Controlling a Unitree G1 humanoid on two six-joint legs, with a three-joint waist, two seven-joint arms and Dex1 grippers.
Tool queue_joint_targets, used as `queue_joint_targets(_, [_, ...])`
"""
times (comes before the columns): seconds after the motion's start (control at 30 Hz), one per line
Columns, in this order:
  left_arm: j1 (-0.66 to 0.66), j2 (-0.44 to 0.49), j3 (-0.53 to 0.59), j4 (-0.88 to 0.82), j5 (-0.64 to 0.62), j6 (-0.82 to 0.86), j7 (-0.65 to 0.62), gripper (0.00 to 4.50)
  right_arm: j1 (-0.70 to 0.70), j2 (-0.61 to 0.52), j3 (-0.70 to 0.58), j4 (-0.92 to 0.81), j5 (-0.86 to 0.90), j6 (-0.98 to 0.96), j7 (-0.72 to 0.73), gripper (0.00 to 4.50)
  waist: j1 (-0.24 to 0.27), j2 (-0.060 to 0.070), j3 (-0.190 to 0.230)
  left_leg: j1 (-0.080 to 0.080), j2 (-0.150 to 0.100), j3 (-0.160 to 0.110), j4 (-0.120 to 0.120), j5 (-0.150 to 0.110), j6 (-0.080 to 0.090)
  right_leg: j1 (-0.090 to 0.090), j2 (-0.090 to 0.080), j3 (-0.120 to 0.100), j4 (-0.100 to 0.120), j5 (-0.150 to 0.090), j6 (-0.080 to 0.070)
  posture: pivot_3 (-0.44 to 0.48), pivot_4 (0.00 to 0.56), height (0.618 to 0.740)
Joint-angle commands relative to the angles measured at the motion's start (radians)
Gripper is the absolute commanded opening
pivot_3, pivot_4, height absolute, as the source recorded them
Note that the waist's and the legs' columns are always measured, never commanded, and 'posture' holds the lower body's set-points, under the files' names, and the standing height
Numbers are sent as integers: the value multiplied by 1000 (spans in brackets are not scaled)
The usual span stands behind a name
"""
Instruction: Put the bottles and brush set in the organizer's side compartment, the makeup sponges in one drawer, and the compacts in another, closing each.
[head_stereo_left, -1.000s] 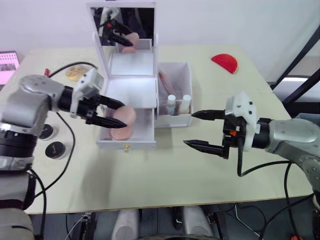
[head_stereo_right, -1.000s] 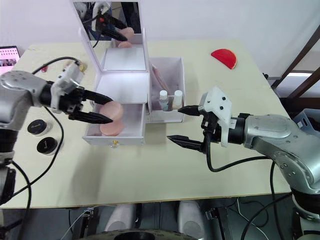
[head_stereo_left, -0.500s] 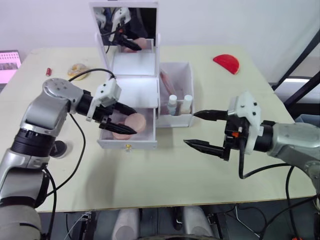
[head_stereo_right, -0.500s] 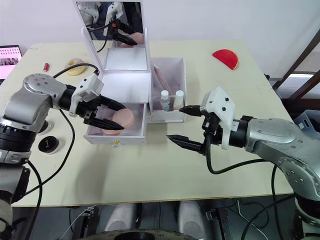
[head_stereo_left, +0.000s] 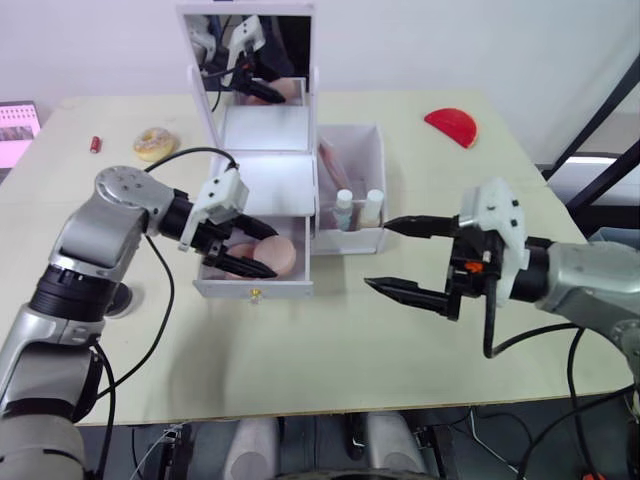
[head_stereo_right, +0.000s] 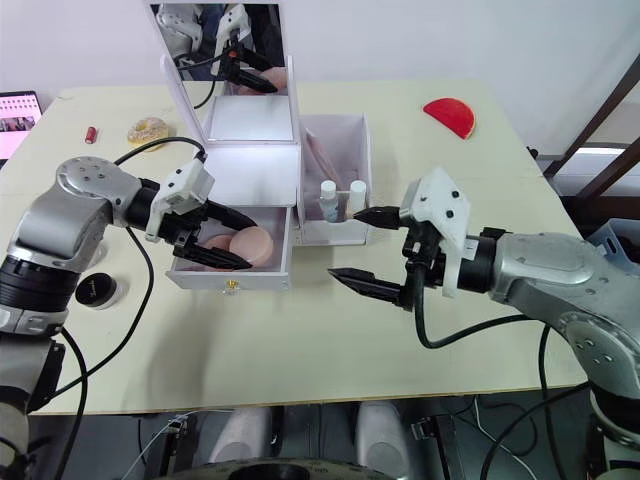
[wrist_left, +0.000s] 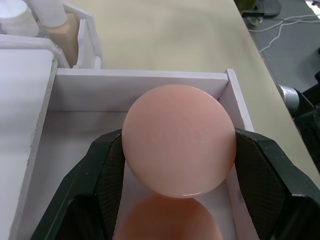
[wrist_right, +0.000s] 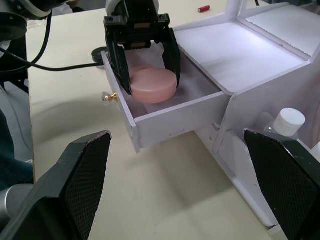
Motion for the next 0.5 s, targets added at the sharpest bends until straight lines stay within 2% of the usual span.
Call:
queue_joint_targets(0.03, [-1, 2, 4, -18, 3, -11, -4, 2673, -21, -16, -38, -20, 22, -17, -5, 4500, 0, 0, 0, 0, 0, 0, 0, 0, 0, 0, 0, 0, 0, 0, 0, 0, 150, 739])
queue_joint_targets(0.5, [1, -13, 5, -22, 6, -13, 0, 2673, -2, -14, -49, -10, 33, -42, -5, 4500, 0, 0, 0, 0, 0, 0, 0, 0, 0, 0, 0, 0, 0, 0, 0, 0, 150, 739])
